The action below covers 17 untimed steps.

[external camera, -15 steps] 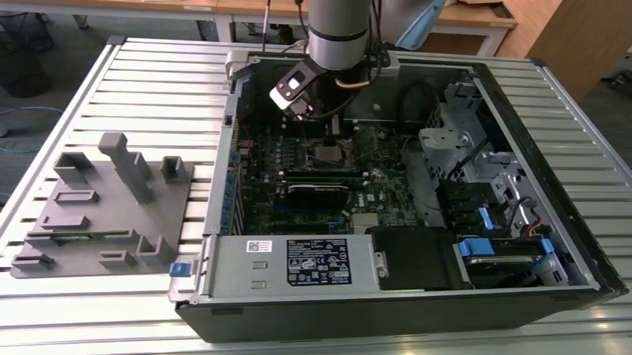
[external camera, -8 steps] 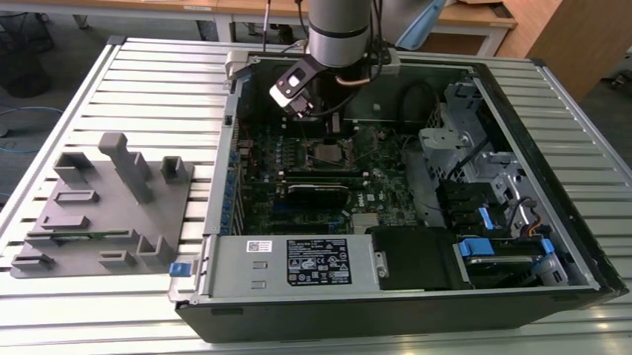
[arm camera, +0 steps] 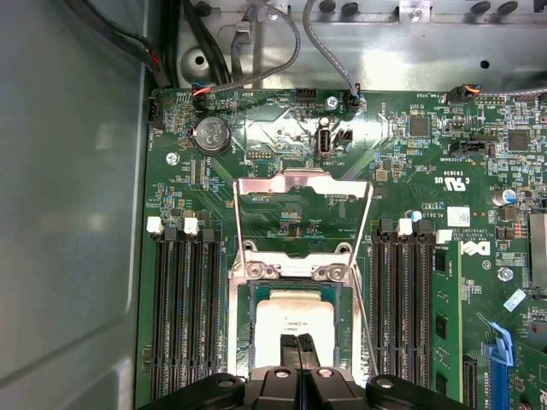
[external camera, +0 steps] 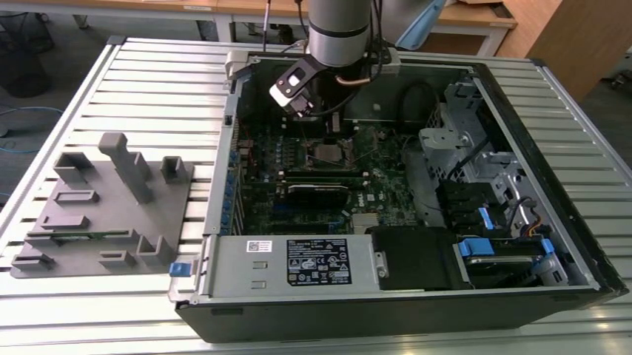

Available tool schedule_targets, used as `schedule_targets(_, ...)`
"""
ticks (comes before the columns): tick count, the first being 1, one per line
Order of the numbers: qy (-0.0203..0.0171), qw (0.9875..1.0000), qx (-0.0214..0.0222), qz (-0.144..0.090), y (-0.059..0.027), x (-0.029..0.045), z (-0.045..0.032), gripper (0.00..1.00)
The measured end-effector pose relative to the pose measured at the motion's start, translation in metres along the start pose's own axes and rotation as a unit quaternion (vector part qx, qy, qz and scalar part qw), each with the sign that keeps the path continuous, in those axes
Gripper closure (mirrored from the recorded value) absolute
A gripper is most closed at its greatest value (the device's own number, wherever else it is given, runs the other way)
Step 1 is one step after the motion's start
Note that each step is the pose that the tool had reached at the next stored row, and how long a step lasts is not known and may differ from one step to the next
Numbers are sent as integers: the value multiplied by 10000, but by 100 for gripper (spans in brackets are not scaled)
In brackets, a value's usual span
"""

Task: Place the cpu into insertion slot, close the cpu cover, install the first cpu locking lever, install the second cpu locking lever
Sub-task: 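Place the cpu into insertion slot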

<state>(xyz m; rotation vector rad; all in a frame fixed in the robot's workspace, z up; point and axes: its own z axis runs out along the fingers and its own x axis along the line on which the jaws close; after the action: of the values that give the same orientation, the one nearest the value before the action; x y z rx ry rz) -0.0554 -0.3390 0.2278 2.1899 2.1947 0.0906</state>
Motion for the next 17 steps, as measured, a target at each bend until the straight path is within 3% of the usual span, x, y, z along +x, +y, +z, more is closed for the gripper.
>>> schedule_targets(4, -1, 10000, 26, 0, 1, 0, 0, 89)
schedule_targets(9, 0, 10000, 99, 1, 1, 0, 0, 89)
schedule_targets(12, 1, 9998, 209, 3, 3, 0, 1, 89)
schedule_targets(17, 0, 9997, 232, 3, 3, 0, 1, 89)
